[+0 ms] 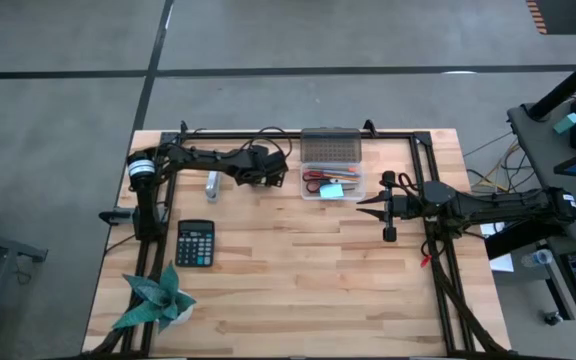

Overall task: Pack school essentials
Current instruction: Put the box of crayons into the transparent supply box

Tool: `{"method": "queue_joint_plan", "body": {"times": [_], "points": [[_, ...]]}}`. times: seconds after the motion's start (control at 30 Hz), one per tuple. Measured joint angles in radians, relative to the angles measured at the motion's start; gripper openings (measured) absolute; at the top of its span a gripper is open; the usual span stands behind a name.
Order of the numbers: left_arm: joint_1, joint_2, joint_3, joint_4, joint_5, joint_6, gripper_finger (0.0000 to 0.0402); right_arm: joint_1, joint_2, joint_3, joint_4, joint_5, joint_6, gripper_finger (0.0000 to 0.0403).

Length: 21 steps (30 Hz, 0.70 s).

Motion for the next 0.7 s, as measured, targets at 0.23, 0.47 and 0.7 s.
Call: {"method": "queue_joint_plan", "body": {"times": [0.23, 0.47, 0.7], "points": [[-0.001, 0.000, 0.002, 0.059, 0.021, 0.044, 0.0373, 0.000, 0.000, 0.000, -0.003, 0.000, -0.004, 0.0054], [-0.001, -0.001, 0.007, 0.060, 0.015, 0.021, 0.0376, 0.000, 0.000, 0.000, -0.014, 0.000, -0.013, 0.0054], [0.000, -0.002, 0.006, 0.062, 0.048, 0.039, 0.0397, 0.000, 0.000, 0.000, -0.021, 0.001, -0.019, 0.0054]]}}
